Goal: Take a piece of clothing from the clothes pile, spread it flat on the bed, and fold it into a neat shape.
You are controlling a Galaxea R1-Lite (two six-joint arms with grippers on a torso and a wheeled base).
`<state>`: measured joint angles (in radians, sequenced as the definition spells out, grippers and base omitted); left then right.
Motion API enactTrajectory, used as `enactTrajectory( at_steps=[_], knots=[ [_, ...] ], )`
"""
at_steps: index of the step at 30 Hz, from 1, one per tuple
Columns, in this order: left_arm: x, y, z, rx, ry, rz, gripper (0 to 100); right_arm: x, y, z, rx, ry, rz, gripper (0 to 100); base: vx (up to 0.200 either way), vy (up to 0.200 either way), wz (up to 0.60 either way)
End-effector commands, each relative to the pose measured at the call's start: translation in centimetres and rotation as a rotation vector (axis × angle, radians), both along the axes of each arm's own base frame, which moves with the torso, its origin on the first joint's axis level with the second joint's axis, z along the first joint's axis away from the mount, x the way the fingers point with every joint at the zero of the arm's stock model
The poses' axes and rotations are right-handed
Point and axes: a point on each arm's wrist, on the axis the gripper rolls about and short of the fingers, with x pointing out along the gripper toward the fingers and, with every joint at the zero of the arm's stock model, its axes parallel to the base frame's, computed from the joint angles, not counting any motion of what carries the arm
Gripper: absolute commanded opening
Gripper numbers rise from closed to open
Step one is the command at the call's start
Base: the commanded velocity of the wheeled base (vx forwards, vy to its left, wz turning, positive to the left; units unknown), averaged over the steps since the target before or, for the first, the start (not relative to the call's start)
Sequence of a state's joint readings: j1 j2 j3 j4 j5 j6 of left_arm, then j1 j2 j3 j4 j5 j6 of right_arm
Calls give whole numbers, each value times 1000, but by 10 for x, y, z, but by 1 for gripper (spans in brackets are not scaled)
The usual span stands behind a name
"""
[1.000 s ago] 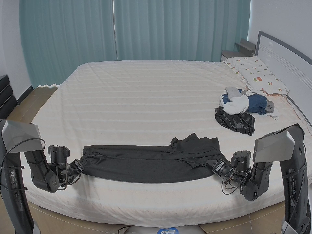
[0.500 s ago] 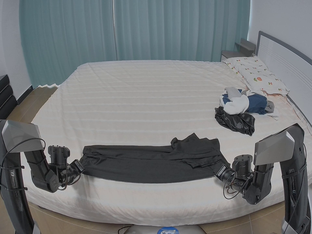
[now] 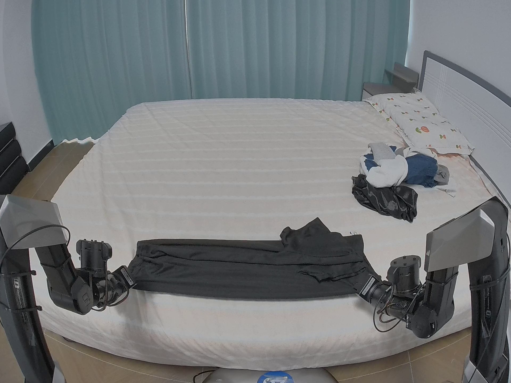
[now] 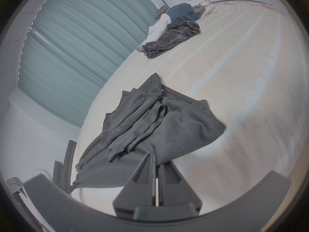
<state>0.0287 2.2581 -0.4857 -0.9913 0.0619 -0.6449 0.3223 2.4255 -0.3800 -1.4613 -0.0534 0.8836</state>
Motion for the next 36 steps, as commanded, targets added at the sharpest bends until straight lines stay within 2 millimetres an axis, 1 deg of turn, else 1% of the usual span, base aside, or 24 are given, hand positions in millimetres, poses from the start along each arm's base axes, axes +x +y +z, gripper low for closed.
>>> enactTrajectory(
  at_steps=[1,4,9,10,12,17,20,24,26,27,32,36],
  knots=[
    [-4,1,12,9,10,-3,0,-7,-2,4,-16,14,18,0,0,0,0],
    [-5,2,11,21,30,-12,0,-13,-4,5,-45,20,43,0,0,0,0],
    [-8,4,10,50,44,-33,0,-16,-5,8,-63,18,56,0,0,0,0],
    [-11,6,11,65,53,-44,0,-21,-6,12,-69,25,69,0,0,0,0],
    [-14,6,10,73,77,-53,0,-25,-7,14,-93,43,95,0,0,0,0],
    [-22,6,12,103,147,-95,0,-33,-7,11,-129,85,145,0,0,0,0],
    [-25,6,9,110,187,-111,0,-36,-6,10,-139,98,157,0,0,0,0],
    [-26,5,6,116,206,-123,0,-39,-6,8,-161,107,178,0,0,0,0],
    [-28,5,5,118,211,-127,0,-39,-6,3,-166,120,180,0,0,0,0],
    [-28,5,6,118,209,-127,100,-39,-6,2,-167,123,178,100,0,0,0],
    [-30,5,9,119,205,-128,100,-37,-7,7,-163,99,172,100,0,0,0],
    [-34,10,26,141,169,-128,100,-34,-12,22,-165,44,153,100,0,0,0]
  ],
)
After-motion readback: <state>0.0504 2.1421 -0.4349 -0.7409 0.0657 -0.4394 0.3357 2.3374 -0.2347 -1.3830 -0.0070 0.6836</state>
